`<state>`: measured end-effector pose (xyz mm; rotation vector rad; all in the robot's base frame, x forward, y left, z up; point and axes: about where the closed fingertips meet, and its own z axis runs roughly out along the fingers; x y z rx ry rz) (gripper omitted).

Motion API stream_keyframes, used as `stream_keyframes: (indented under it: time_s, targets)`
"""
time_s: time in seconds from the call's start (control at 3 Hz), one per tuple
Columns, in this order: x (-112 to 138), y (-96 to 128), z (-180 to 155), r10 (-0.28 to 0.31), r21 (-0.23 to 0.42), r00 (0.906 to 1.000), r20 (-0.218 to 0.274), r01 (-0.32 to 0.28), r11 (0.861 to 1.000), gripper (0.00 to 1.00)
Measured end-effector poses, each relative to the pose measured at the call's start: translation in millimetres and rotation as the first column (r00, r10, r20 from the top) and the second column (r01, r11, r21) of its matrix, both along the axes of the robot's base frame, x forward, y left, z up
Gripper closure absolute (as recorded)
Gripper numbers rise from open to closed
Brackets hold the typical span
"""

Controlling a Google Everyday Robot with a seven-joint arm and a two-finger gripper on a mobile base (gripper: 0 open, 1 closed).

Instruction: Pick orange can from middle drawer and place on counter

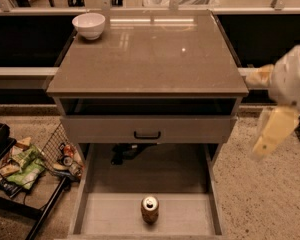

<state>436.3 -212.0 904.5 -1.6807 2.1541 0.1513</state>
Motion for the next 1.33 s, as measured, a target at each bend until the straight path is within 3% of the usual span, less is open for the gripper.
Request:
stream_keyframes:
  time_s: [0.33,0.67,1.0,1.33]
  targets:
    - [-7,19,-95,0.056,0.236,0.9981,-0.026,-0.048,0.97,0.0]
    - [11,57,-145,0.063,0.495,0.996,0.063,-0.086,0.865,0.0]
    - [21,85,-173,0.042,0.661,0.9846,0.17,-0.145,0.736,0.0]
    - [22,96,-186,0.078,0.68,0.9676,0.24,-0.225,0.698,0.0]
